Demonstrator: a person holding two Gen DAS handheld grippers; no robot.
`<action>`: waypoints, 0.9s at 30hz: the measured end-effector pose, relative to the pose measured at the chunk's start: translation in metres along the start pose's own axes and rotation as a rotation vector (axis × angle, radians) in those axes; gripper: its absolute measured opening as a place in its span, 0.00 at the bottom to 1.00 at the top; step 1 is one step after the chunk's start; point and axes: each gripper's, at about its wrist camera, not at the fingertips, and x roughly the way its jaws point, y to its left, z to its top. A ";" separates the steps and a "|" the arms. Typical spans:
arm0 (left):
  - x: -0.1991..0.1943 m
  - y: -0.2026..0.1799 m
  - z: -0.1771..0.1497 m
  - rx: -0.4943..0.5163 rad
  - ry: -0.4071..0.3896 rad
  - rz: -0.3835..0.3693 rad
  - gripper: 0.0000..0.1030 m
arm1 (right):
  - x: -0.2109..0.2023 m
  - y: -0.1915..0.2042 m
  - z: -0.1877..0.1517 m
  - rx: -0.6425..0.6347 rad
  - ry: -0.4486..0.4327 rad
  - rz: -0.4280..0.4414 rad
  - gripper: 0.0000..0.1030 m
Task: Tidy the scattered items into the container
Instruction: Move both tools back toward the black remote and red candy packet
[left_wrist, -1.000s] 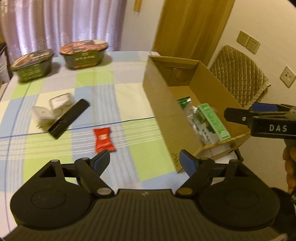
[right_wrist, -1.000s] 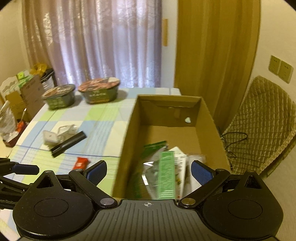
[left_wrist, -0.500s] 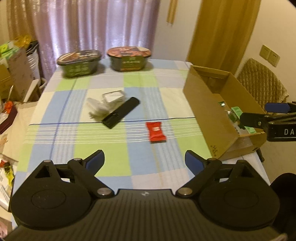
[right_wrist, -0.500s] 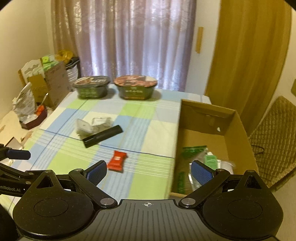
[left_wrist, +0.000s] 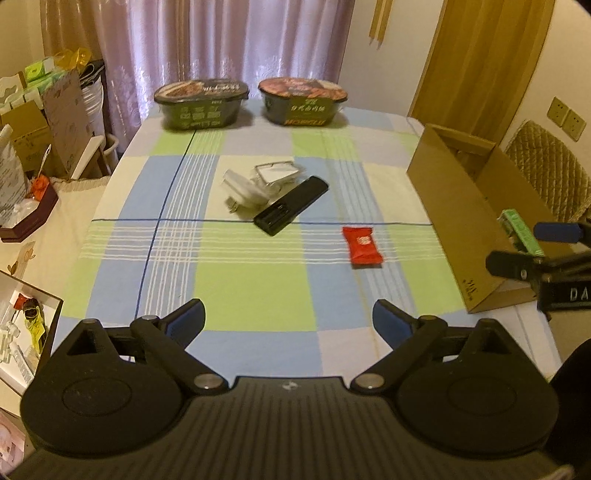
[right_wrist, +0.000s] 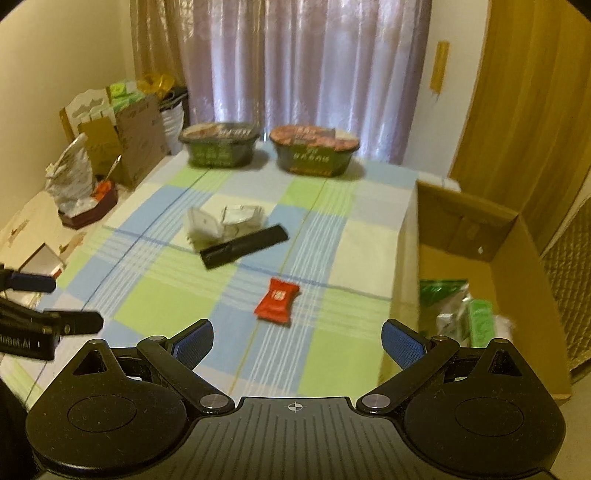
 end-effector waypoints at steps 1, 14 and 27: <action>0.005 0.002 0.000 0.002 0.007 0.001 0.92 | 0.005 0.001 -0.002 0.001 0.009 0.006 0.99; 0.095 0.024 0.016 0.099 0.069 -0.017 0.92 | 0.104 0.001 -0.013 0.041 0.047 0.080 0.99; 0.195 0.014 0.055 0.374 0.058 -0.103 0.65 | 0.181 -0.020 -0.001 0.062 0.080 0.107 0.77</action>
